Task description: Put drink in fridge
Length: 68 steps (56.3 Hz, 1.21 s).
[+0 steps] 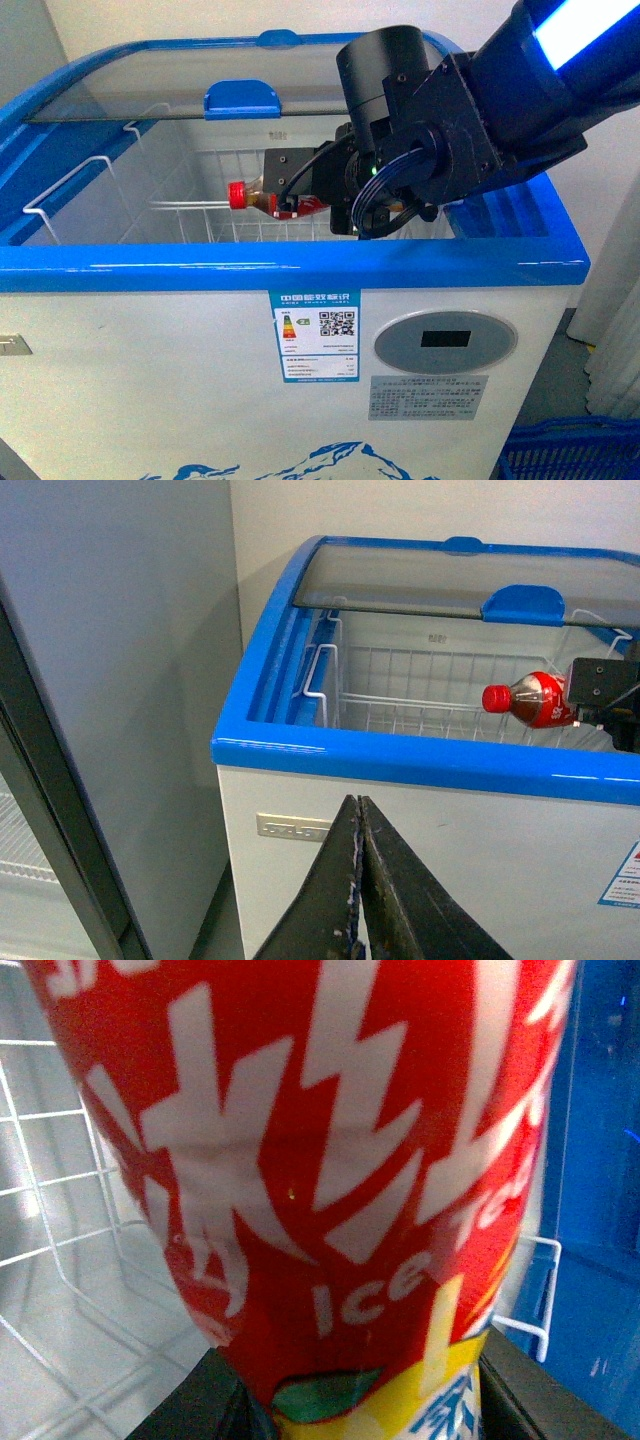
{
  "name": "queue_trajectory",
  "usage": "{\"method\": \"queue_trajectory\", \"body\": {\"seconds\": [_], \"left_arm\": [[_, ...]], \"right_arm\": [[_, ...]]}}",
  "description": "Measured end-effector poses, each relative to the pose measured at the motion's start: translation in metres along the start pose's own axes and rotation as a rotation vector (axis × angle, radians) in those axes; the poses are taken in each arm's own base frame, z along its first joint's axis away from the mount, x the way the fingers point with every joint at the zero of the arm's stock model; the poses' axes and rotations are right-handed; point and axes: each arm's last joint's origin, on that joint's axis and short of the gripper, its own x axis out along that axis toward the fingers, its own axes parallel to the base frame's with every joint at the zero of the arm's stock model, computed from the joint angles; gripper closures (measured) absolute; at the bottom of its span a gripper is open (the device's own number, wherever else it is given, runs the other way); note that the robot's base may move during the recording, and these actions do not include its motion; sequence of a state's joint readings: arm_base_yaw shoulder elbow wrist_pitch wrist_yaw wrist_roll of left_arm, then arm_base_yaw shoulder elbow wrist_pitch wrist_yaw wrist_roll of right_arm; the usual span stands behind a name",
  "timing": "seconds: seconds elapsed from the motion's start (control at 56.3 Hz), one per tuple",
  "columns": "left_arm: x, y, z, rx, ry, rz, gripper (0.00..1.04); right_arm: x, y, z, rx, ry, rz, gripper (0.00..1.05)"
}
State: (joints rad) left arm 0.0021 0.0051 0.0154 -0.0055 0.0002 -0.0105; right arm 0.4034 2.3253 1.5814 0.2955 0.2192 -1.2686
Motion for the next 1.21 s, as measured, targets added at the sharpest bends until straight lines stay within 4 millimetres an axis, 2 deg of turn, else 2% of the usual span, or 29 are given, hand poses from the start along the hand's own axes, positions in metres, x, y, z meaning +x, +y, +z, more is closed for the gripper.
{"method": "queue_trajectory", "body": {"seconds": [0.266, 0.426, 0.604, 0.728, 0.906, 1.012, 1.065, 1.207], "left_arm": [[0.000, 0.000, 0.000, 0.000, 0.000, 0.000, 1.02], [0.000, 0.000, 0.000, 0.000, 0.000, 0.000, 1.02], [0.000, 0.000, 0.000, 0.000, 0.000, 0.000, 1.02], [0.000, 0.000, 0.000, 0.000, 0.000, 0.000, 1.02], [0.000, 0.000, 0.000, 0.001, 0.000, 0.000, 1.02], [0.000, 0.000, 0.000, 0.001, -0.001, -0.001, 1.02], [0.000, 0.000, 0.000, 0.001, 0.000, 0.000, 1.02], [0.000, 0.000, 0.000, 0.002, 0.000, 0.000, 1.02]], "right_arm": [[0.004, 0.021, 0.006, 0.055, -0.002, 0.037, 0.64], [0.004, 0.025, 0.006, 0.104, 0.001, 0.070, 0.32], [-0.006, 0.017, 0.009, 0.141, -0.015, 0.071, 0.06], [-0.034, -0.012, 0.017, 0.204, -0.043, 0.023, 0.07], [-0.067, -0.032, 0.010, 0.264, -0.057, 0.001, 0.07], [-0.099, -0.057, 0.006, 0.304, -0.098, -0.111, 0.07], [-0.118, -0.073, -0.003, 0.357, -0.089, -0.188, 0.07], [-0.164, -0.092, -0.039, 0.571, 0.012, -0.259, 0.07]]}}
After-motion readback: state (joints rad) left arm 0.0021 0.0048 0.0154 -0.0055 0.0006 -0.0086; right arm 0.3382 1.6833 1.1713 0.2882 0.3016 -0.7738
